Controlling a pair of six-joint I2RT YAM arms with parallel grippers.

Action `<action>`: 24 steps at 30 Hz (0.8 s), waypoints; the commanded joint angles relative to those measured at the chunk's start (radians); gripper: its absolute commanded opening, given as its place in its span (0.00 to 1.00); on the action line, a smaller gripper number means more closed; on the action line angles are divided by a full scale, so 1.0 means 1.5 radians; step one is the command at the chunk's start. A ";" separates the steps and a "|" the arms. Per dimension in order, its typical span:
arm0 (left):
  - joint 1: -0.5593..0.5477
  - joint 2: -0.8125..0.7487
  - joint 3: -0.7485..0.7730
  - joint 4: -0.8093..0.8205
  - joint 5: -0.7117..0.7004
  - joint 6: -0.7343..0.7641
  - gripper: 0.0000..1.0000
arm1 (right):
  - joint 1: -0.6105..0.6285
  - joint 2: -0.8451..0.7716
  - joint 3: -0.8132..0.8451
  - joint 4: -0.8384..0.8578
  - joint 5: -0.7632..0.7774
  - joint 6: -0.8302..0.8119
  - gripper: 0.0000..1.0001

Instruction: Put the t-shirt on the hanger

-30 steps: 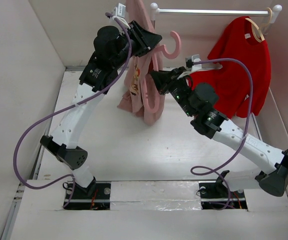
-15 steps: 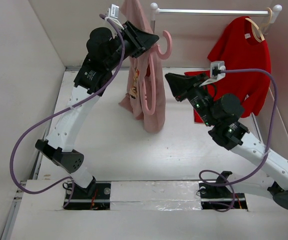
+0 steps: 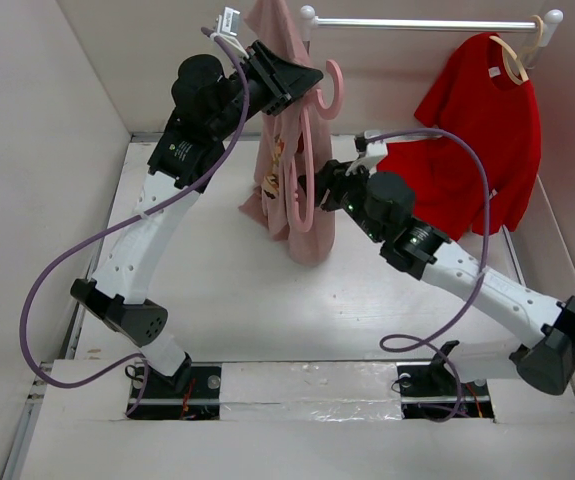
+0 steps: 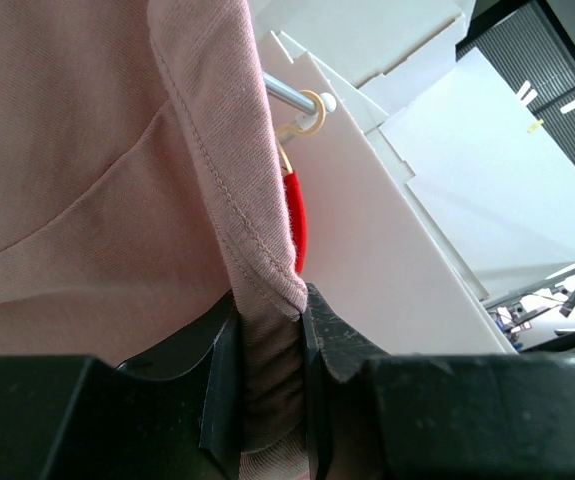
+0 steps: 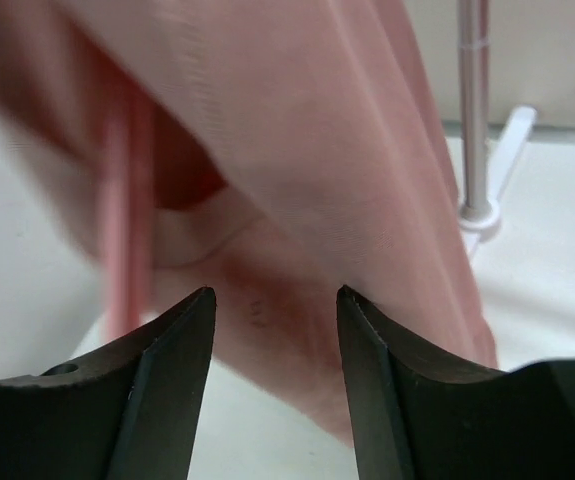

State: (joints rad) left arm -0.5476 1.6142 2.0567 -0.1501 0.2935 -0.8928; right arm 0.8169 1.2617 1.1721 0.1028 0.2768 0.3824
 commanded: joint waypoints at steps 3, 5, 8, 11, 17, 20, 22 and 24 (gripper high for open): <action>0.001 -0.051 -0.005 0.095 0.021 -0.012 0.00 | -0.034 0.052 0.062 0.007 0.023 -0.004 0.60; 0.001 -0.061 -0.013 0.111 0.020 -0.014 0.00 | -0.041 0.075 0.067 0.021 0.029 -0.007 0.60; 0.001 -0.059 -0.014 0.117 0.032 -0.017 0.00 | -0.048 0.101 0.082 0.029 0.031 -0.010 0.57; 0.001 -0.062 -0.022 0.111 0.025 -0.015 0.00 | -0.048 0.105 0.082 0.051 0.033 -0.014 0.41; 0.001 -0.067 -0.010 0.117 0.016 -0.014 0.00 | -0.054 0.103 0.075 0.072 0.047 -0.018 0.02; 0.001 -0.065 -0.009 0.115 0.016 -0.015 0.00 | -0.054 0.092 0.066 0.089 0.033 -0.023 0.00; 0.001 -0.069 -0.012 0.115 0.013 -0.014 0.00 | -0.054 0.065 0.048 0.101 0.005 -0.023 0.08; 0.001 -0.073 -0.023 0.118 0.015 -0.017 0.00 | -0.054 0.043 0.039 0.095 -0.026 -0.015 0.45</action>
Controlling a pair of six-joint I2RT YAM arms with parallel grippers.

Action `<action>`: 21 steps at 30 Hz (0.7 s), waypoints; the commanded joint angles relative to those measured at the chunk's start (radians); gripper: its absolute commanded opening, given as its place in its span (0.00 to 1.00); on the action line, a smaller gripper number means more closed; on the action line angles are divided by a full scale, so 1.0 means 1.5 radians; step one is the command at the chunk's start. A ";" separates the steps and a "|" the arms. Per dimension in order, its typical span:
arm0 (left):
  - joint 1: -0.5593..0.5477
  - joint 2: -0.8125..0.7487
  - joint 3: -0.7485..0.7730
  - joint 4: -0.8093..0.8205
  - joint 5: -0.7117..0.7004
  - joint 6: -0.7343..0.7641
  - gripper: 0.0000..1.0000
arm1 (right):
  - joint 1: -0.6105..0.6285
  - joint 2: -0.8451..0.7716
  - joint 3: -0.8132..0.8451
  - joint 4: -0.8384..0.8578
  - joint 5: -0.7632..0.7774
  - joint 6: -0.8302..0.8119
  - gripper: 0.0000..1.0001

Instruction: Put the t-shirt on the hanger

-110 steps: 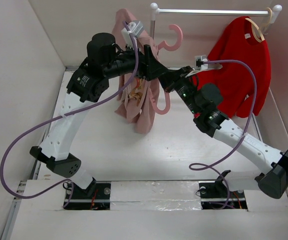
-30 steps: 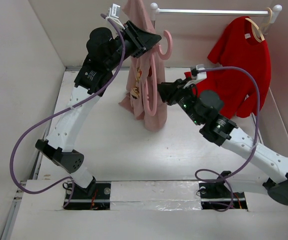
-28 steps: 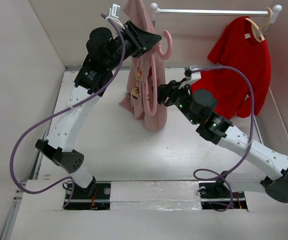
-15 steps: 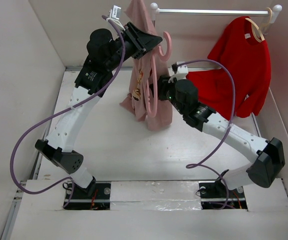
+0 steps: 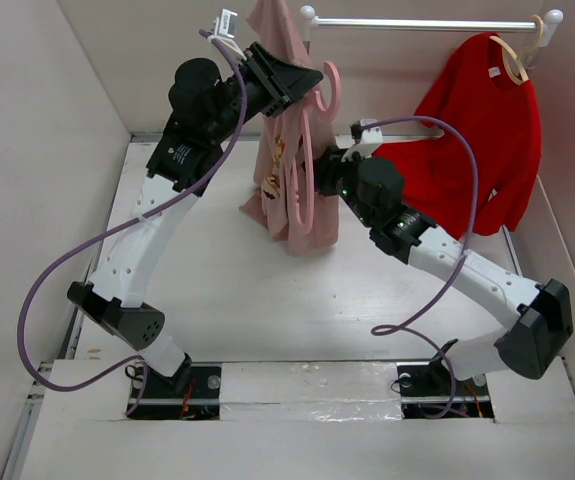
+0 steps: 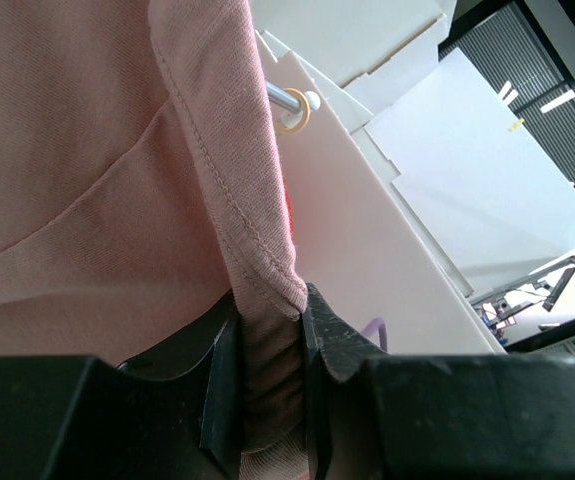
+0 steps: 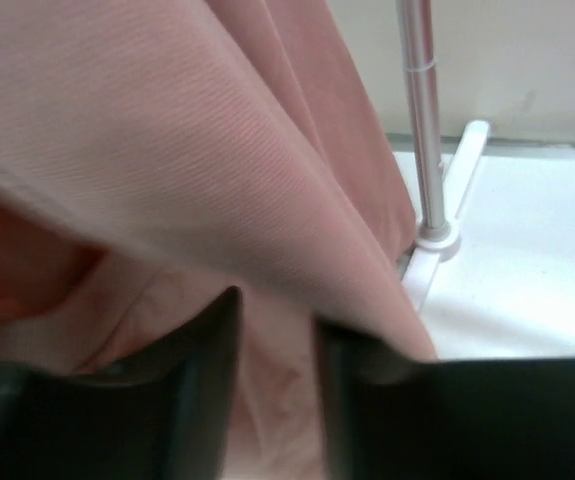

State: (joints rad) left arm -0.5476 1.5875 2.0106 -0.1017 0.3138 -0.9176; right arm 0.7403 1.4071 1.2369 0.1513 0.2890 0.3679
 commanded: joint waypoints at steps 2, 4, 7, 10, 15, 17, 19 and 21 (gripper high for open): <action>0.001 -0.063 -0.006 0.094 0.005 -0.005 0.00 | 0.003 -0.066 -0.013 0.069 -0.045 0.010 0.64; 0.001 -0.068 -0.016 0.106 0.011 -0.008 0.00 | 0.004 -0.061 -0.005 0.071 -0.065 0.028 0.78; 0.001 -0.069 -0.024 0.106 0.021 -0.011 0.00 | -0.003 -0.039 0.022 0.083 -0.073 0.028 0.83; 0.001 -0.080 -0.044 0.113 0.025 -0.018 0.00 | -0.003 -0.017 0.047 0.093 -0.041 0.027 0.79; 0.001 -0.089 -0.056 0.114 0.024 -0.016 0.00 | -0.003 0.033 0.100 0.109 -0.017 0.045 0.48; 0.001 -0.091 -0.055 0.116 0.025 -0.013 0.00 | 0.003 0.037 0.106 0.117 -0.008 0.048 0.47; 0.001 -0.095 -0.057 0.115 0.023 -0.012 0.00 | 0.010 0.036 0.109 0.124 0.010 0.048 0.39; 0.001 -0.096 -0.059 0.118 0.025 -0.012 0.00 | 0.010 0.032 0.110 0.125 0.028 0.055 0.27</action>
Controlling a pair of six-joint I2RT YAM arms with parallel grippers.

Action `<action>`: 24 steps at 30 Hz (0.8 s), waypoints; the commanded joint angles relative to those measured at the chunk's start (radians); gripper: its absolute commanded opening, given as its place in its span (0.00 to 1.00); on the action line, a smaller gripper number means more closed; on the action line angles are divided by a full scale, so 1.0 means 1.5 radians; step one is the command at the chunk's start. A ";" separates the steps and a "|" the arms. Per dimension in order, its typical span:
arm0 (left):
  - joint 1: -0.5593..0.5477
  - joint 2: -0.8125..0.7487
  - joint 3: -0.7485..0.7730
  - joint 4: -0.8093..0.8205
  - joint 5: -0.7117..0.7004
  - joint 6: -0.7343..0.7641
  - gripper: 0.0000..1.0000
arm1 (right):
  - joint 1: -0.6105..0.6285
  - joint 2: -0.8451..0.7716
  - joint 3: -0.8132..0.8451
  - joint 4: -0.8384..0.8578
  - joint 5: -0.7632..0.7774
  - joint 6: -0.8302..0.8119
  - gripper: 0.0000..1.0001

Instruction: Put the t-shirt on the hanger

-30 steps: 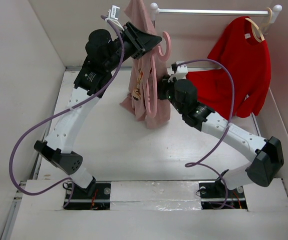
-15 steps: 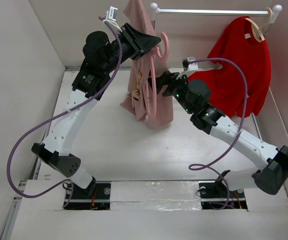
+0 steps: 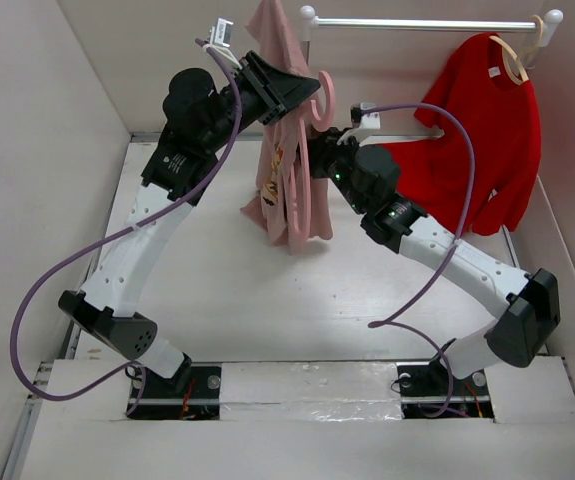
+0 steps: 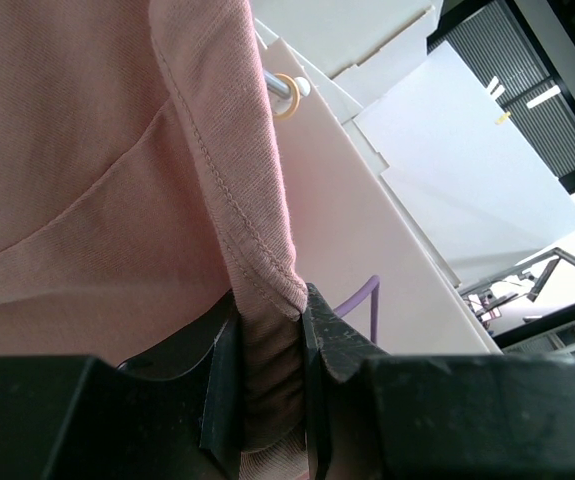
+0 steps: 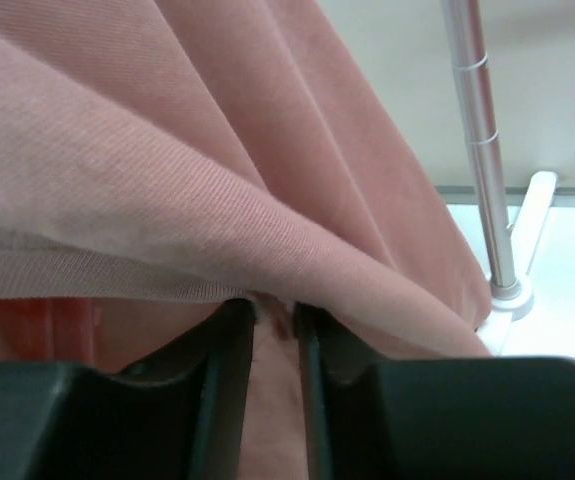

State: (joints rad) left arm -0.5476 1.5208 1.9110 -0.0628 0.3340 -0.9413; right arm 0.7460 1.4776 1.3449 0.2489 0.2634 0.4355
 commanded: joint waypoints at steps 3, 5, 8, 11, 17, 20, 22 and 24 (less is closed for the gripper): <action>0.001 -0.053 0.001 0.096 0.011 0.005 0.00 | 0.006 -0.019 0.037 0.056 0.063 0.009 0.09; 0.001 -0.053 0.004 0.096 -0.001 0.011 0.00 | 0.006 -0.032 0.025 0.041 0.070 0.010 0.05; 0.001 -0.045 0.035 0.091 -0.037 0.050 0.00 | 0.006 -0.072 -0.020 0.017 0.042 0.026 0.04; 0.001 -0.026 0.063 0.111 -0.060 0.059 0.00 | 0.006 -0.116 -0.066 -0.015 0.018 0.037 0.04; 0.007 0.009 0.112 0.226 -0.092 0.031 0.00 | 0.006 -0.172 -0.122 -0.109 -0.046 0.049 0.00; 0.007 0.025 0.131 0.270 -0.123 0.028 0.00 | 0.006 -0.200 -0.144 -0.151 -0.068 0.050 0.00; 0.013 0.033 0.135 0.294 -0.132 0.017 0.00 | 0.012 -0.217 -0.163 -0.184 -0.095 0.053 0.00; 0.013 0.043 0.136 0.333 -0.152 0.018 0.00 | 0.018 -0.225 -0.176 -0.203 -0.111 0.056 0.00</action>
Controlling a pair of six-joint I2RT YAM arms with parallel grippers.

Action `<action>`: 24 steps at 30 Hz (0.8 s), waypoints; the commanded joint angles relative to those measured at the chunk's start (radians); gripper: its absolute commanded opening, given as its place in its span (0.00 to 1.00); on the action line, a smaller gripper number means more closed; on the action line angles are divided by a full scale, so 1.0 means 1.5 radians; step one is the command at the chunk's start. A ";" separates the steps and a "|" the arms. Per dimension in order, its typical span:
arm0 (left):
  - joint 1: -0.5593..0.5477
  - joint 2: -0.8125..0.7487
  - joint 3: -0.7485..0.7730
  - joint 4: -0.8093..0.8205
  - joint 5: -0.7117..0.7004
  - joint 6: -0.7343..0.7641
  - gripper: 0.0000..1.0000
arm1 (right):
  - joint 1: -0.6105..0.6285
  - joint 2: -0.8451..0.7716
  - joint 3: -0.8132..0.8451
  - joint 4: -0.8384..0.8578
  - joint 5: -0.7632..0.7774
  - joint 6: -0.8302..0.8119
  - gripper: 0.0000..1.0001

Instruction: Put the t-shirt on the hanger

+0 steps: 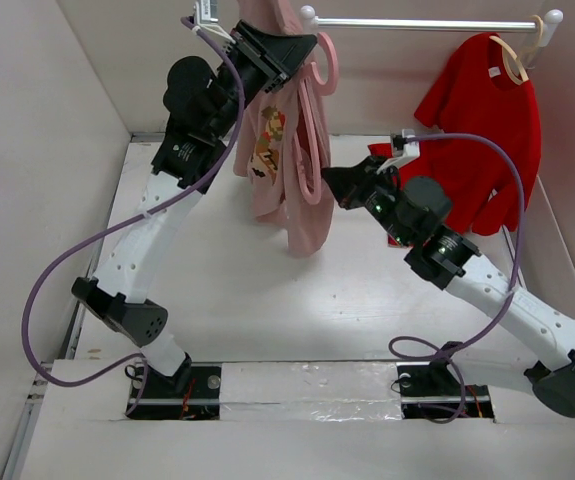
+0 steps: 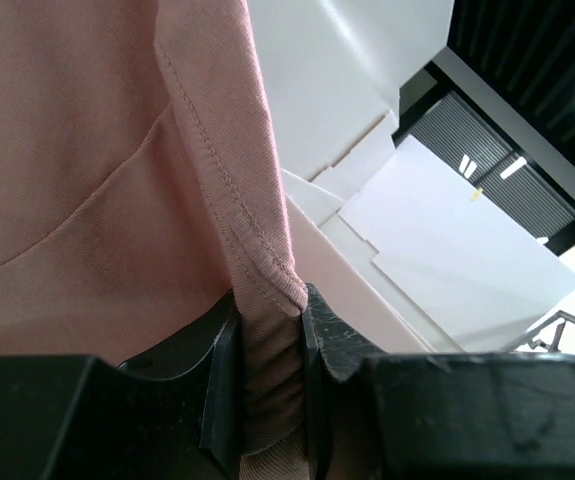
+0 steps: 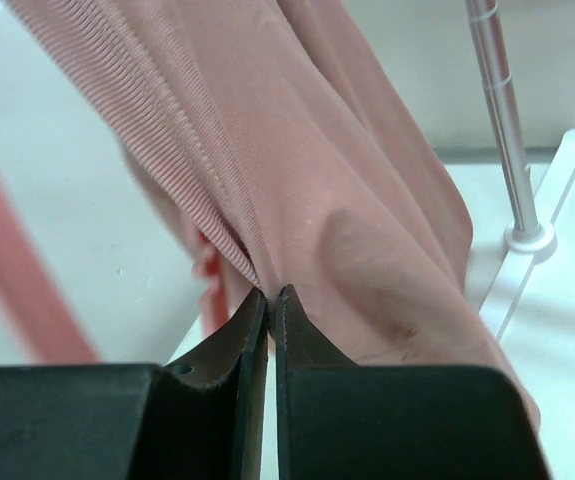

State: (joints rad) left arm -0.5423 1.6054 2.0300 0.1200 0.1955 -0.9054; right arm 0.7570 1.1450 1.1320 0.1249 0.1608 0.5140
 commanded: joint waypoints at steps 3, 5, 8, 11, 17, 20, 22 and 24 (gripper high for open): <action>0.026 0.001 0.067 0.238 -0.087 -0.011 0.00 | 0.034 -0.022 -0.059 -0.154 -0.061 0.009 0.00; 0.032 0.013 0.072 0.262 -0.112 -0.030 0.00 | 0.046 -0.031 -0.082 -0.172 -0.062 0.015 0.00; 0.032 0.037 0.101 0.270 -0.151 -0.024 0.00 | 0.067 -0.036 -0.106 -0.187 -0.064 0.022 0.00; 0.032 0.054 0.116 0.280 -0.175 -0.023 0.00 | 0.086 -0.039 -0.116 -0.217 -0.065 0.024 0.00; 0.039 0.070 0.126 0.319 -0.217 -0.028 0.00 | 0.095 -0.030 -0.143 -0.291 -0.083 0.018 0.00; 0.039 0.072 0.133 0.325 -0.214 -0.062 0.00 | 0.095 -0.011 -0.156 -0.297 -0.092 0.019 0.00; 0.039 0.058 0.103 0.340 -0.206 -0.100 0.00 | 0.095 0.010 -0.164 -0.280 -0.062 0.014 0.00; 0.039 0.048 0.065 0.355 -0.210 -0.121 0.00 | 0.095 0.028 -0.165 -0.273 -0.043 0.003 0.00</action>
State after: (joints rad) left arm -0.5327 1.7782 2.0853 0.1864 0.0586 -0.9955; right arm 0.8459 1.1141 0.9791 0.1085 0.1829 0.5491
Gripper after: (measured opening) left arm 0.185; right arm 0.076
